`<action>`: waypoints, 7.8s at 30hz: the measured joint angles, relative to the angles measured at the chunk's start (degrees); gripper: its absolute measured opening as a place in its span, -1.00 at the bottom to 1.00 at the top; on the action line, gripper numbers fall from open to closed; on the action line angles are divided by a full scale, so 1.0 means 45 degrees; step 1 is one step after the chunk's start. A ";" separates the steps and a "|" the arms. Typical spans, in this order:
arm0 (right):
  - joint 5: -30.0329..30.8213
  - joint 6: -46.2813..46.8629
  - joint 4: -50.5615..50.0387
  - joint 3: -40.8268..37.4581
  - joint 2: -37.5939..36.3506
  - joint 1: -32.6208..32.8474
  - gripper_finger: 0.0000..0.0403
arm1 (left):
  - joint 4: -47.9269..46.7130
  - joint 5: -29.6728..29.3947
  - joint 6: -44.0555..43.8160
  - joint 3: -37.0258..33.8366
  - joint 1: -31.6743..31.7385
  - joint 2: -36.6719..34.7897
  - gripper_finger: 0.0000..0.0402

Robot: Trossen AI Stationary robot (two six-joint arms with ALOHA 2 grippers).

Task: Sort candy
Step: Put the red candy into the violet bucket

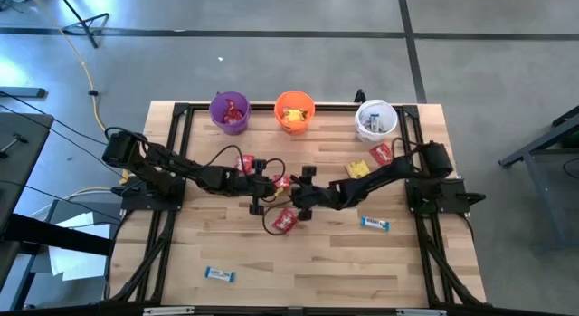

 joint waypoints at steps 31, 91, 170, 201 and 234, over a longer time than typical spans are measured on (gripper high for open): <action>-0.1804 -0.1641 0.2431 0.0005 0.0912 -0.1706 -0.98 | 0.2129 0.1664 -0.0662 -0.0613 0.0445 -0.0168 -0.97; -0.4135 0.2337 -0.2388 1.6223 0.8633 -0.6785 -0.49 | 0.2361 0.1217 -0.1015 -0.6538 -0.2118 -1.1030 -0.66; -0.1692 1.0318 -1.0804 -0.3055 -0.8253 0.2278 -1.00 | 0.4130 0.4841 -0.0811 -0.0729 -0.1128 0.2530 -0.05; -0.1104 0.9977 -1.0596 -0.3050 -0.8248 0.2278 -1.00 | -0.0365 0.0683 -0.2339 -0.0724 0.1190 -0.3071 -1.00; -0.1026 0.8878 -0.9968 -0.3045 -0.8248 0.1880 -1.00 | -0.6938 -0.0293 -0.0987 0.2793 1.1705 -0.2212 -0.82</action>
